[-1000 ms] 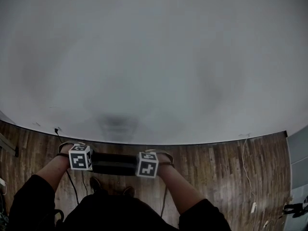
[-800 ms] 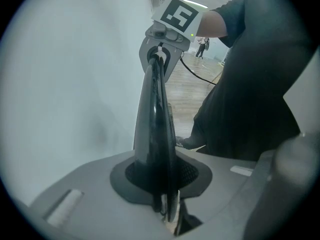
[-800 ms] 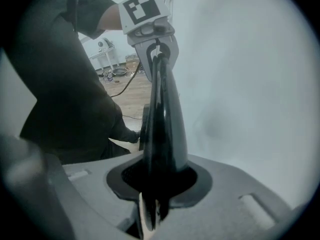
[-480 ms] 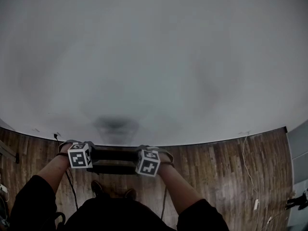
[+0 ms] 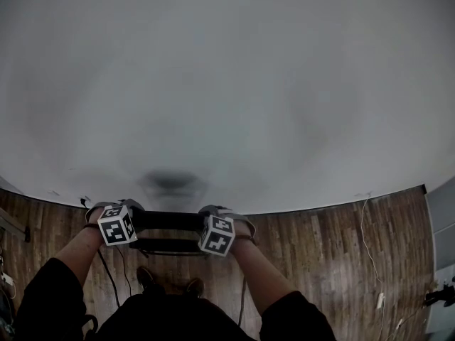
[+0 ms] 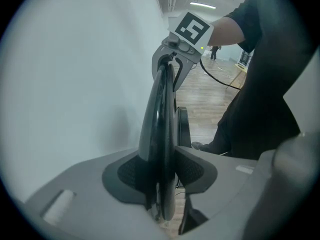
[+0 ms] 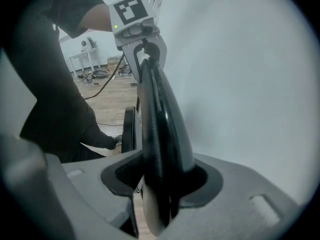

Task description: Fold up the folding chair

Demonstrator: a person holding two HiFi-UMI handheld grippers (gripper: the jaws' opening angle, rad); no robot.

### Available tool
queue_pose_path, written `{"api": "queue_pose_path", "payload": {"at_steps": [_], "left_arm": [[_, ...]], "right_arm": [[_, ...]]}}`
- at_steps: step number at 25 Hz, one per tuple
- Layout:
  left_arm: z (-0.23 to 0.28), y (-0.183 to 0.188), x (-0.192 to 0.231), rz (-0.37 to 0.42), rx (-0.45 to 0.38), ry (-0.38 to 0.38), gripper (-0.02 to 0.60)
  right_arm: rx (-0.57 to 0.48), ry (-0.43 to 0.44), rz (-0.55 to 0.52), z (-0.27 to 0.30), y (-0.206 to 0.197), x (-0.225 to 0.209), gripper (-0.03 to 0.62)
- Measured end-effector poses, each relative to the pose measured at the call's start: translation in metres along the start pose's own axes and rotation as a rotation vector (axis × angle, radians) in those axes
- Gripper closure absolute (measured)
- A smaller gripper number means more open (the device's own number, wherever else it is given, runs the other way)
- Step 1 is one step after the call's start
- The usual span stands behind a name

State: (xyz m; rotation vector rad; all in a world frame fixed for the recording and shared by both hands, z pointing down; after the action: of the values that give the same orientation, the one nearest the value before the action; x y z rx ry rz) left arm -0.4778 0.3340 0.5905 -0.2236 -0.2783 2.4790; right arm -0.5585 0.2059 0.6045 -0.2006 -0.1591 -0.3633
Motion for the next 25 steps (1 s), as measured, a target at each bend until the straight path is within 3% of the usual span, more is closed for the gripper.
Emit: {"api": "queue_pose_path", "payload": {"at_steps": [25], "left_arm": [[0.002, 0.004, 0.071, -0.050, 0.046, 0.263, 0.350]], "right_arm": [[-0.005, -0.159, 0.094, 0.026, 0.008, -0.072, 0.306]]}}
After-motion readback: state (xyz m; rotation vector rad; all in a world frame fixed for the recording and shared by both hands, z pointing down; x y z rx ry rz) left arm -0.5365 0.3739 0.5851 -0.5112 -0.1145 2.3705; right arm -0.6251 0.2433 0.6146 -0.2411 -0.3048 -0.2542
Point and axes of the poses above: the fingertips, and each gripper's own axes: z forward along the fingers, x to its left, y out of its top, the point moved 1 cm from there along -z, backward along the fingers, and after that the axes turned 12 degrees about x, right-handed, at the moved point
